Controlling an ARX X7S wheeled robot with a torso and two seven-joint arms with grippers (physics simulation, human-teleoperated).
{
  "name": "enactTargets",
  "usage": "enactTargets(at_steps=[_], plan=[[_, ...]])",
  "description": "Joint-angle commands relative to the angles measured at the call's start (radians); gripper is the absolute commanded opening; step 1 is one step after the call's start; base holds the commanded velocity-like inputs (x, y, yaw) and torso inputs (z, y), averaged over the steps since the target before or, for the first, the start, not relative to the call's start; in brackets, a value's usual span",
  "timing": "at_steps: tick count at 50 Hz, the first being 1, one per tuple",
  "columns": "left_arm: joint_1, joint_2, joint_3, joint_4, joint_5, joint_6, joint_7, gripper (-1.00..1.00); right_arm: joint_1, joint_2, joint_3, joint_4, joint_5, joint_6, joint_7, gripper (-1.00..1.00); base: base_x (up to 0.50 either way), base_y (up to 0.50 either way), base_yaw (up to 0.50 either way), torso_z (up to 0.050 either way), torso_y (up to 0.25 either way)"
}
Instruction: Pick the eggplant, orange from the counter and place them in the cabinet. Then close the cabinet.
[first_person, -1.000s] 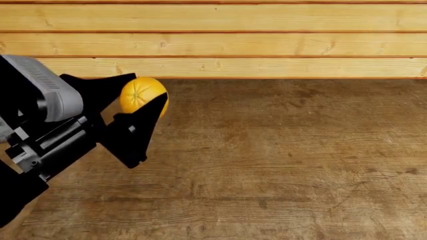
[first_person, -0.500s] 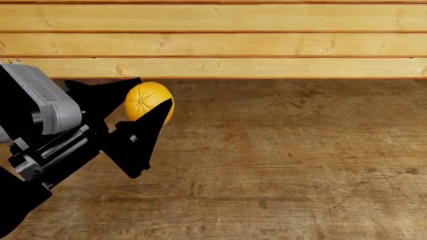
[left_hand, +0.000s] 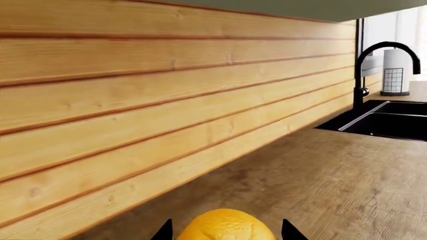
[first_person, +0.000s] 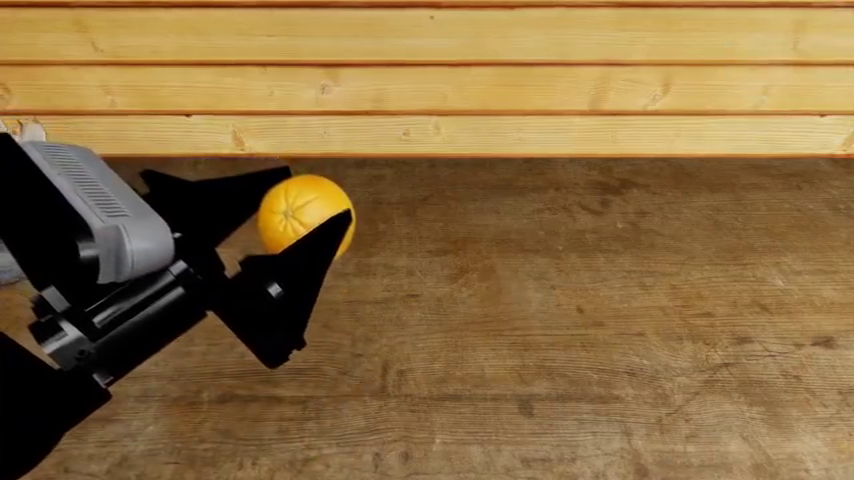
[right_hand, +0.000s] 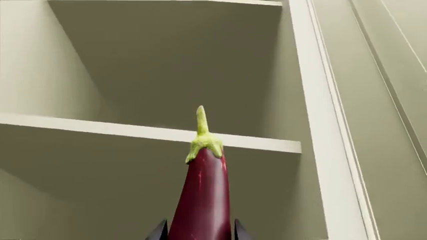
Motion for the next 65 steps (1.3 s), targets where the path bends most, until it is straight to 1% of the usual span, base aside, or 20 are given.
enactTargets(at_steps=[1,12,16,20,21,23,25,30,34,42,43,47,49,55,63,65], plan=[[0.008,0.002,0.01,0.003,-0.005,0.002,0.0,-1.0,0.043,-0.096,-0.012,0.204,-0.044,-0.078,-0.043,-1.0,0.0,0.0,0.0,0.0,0.0],[0.022,-0.009,0.008,0.017,-0.01,0.004,0.005,-1.0,0.089,-0.144,-0.02,0.383,-0.065,-0.145,-0.093,-1.0,0.0,0.0,0.0,0.0,0.001],[0.027,-0.013,0.006,0.02,-0.009,0.007,0.007,-1.0,0.126,-0.174,-0.035,0.525,-0.089,-0.192,-0.131,-1.0,0.0,0.0,0.0,0.0,0.0],[0.034,-0.018,0.002,0.023,-0.011,0.009,0.01,-1.0,0.188,-0.219,-0.051,0.725,-0.11,-0.26,-0.19,-1.0,0.0,0.0,0.0,0.0,0.0],[0.035,-0.019,0.001,0.024,-0.012,0.01,0.01,-1.0,0.2,-0.229,-0.062,0.77,-0.106,-0.28,-0.202,-1.0,0.0,0.0,0.0,0.0,0.0],[0.037,-0.022,0.001,0.027,-0.013,0.01,0.01,-1.0,0.223,-0.232,-0.139,0.84,-0.03,-0.314,-0.202,-1.0,0.0,0.0,0.0,0.0,0.0],[0.038,-0.023,0.001,0.03,-0.012,0.01,0.011,-1.0,0.227,-0.232,-0.183,0.857,-0.003,-0.317,-0.2,-1.0,0.0,0.0,0.0,0.0,0.0],[0.036,-0.026,0.008,0.037,-0.01,0.006,0.014,-1.0,0.227,-0.232,-0.193,0.879,-0.016,-0.301,-0.198,-1.0,0.0,0.0,0.0,0.0,0.0],[0.039,-0.024,0.014,0.035,-0.001,0.007,0.018,-1.0,0.227,-0.232,-0.234,0.897,0.024,-0.301,-0.201,-1.0,0.0,0.0,0.0,0.0,0.0],[0.055,-0.027,0.017,0.041,0.006,0.012,0.027,-1.0,0.227,-0.232,-0.274,0.932,0.101,-0.25,-0.207,-1.0,0.0,0.0,0.0,0.0,0.001],[0.057,-0.029,0.016,0.042,0.005,0.013,0.027,-1.0,0.227,-0.232,-0.291,0.945,0.126,-0.247,-0.202,-1.0,0.0,0.0,0.0,0.0,0.0],[0.064,-0.033,0.009,0.047,0.002,0.017,0.025,-1.0,0.227,-0.232,-0.462,0.99,0.286,-0.268,-0.18,-1.0,0.0,0.0,0.0,0.0,0.0],[0.07,-0.034,0.008,0.051,0.011,0.021,0.026,-1.0,0.227,-0.232,-0.51,1.001,0.331,-0.274,-0.172,-1.0,0.0,0.0,0.0,0.0,0.0],[0.081,-0.039,0.005,0.06,0.022,0.027,0.027,-1.0,0.227,-0.232,-0.499,1.008,0.314,-0.265,-0.168,-1.0,0.0,0.0,0.0,0.0,0.0],[0.09,-0.042,0.007,0.064,0.046,0.032,0.024,-1.0,0.227,-0.232,-0.383,0.999,0.189,-0.219,-0.183,-1.0,0.0,0.0,0.0,0.0,0.0],[0.092,-0.037,0.009,0.065,0.072,0.04,0.022,-1.0,0.227,-0.232,-0.42,1.006,0.221,-0.228,-0.18,-1.0,0.0,0.0,0.0,0.0,0.0]])
